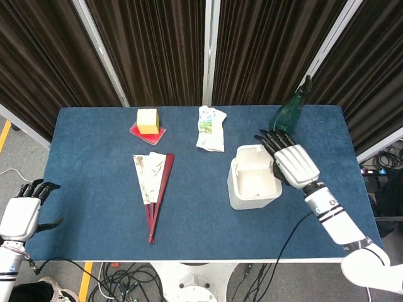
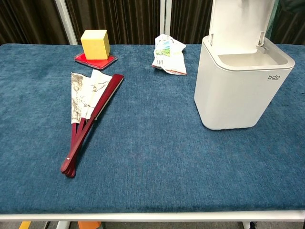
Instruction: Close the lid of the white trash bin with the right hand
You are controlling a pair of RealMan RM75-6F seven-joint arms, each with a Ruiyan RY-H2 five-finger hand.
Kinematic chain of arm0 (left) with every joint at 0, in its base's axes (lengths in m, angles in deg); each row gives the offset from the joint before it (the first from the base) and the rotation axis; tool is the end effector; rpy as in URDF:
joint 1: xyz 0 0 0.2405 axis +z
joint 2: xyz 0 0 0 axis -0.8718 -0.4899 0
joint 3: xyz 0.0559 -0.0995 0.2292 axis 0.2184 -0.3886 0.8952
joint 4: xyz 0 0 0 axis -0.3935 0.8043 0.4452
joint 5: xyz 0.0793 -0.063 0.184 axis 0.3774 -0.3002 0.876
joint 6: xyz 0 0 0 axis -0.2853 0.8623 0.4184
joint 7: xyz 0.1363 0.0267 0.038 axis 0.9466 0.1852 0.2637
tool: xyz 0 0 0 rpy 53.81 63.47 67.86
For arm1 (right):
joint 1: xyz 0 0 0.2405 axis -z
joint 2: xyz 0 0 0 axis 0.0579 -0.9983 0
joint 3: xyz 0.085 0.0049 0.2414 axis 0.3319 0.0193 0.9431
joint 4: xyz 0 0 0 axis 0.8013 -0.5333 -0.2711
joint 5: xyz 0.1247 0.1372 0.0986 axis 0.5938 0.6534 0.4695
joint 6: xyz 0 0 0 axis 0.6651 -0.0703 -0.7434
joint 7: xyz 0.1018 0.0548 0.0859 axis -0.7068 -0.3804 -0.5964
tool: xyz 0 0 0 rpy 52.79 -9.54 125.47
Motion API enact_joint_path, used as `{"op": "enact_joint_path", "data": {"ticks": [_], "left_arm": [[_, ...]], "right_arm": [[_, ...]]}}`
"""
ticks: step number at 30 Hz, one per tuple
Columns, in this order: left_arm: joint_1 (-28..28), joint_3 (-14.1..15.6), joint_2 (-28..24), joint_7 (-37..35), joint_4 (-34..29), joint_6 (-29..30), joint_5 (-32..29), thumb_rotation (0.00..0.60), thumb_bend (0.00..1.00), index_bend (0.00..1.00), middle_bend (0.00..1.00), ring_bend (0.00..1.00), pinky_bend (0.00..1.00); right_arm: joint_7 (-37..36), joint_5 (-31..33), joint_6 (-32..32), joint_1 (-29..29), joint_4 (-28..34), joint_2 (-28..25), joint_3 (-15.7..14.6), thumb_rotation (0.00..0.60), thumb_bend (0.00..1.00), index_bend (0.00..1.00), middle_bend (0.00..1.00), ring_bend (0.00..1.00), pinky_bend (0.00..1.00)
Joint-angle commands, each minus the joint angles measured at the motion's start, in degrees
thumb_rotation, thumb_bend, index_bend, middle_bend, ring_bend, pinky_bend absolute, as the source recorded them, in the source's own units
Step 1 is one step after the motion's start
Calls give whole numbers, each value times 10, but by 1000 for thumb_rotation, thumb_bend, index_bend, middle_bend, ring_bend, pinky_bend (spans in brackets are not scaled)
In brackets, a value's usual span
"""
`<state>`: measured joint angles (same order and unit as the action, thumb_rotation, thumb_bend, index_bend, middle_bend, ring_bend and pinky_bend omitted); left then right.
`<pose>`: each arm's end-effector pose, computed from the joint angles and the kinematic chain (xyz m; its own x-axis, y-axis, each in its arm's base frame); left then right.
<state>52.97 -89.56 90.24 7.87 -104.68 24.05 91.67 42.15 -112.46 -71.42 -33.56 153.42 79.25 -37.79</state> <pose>-0.3029 0.1941 0.1510 0.4366 0.0464 0.8984 0.8996 -0.0348 -0.4354 -0.1358 -0.3407 0.1317 0.4216 -0.1419 0.8956 -0.8417 -0.4286 0.3283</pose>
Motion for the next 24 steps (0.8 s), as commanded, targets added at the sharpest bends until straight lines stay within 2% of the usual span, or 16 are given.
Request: {"op": "enact_joint_path", "data": {"ticks": [1,7,12,18,24], "left_arm": [[1,0,0,-1,1,1,-1,600,0,269,244,123,199],[1,2,0,-8,6,-2,-3,600,0,270,244,123,199],[2,2,1,-9,7,-1,-1,600,0,269,244,123,199],[3,3,0,-8,5,0,-1,600,0,270,244,122,199],[1,4,-1,-4,1,-2,1,600,0,271,244,123,199]], "right_arm": [[-1,10,8,-16,-3,13,7,600,1000,0,0,0,0],[2,31,27,-30,5,17,-4,600,1000,0,0,0,0],[-5,24,21,-27,16,12,-14,600,1000,0,31,0,0],[-23,-15,3,-6,43,-3,-41,600,1000,0,69,0,0],[-26,-90,-39,28,62,-10,-81,600,1000,0,69,0,0]]}}
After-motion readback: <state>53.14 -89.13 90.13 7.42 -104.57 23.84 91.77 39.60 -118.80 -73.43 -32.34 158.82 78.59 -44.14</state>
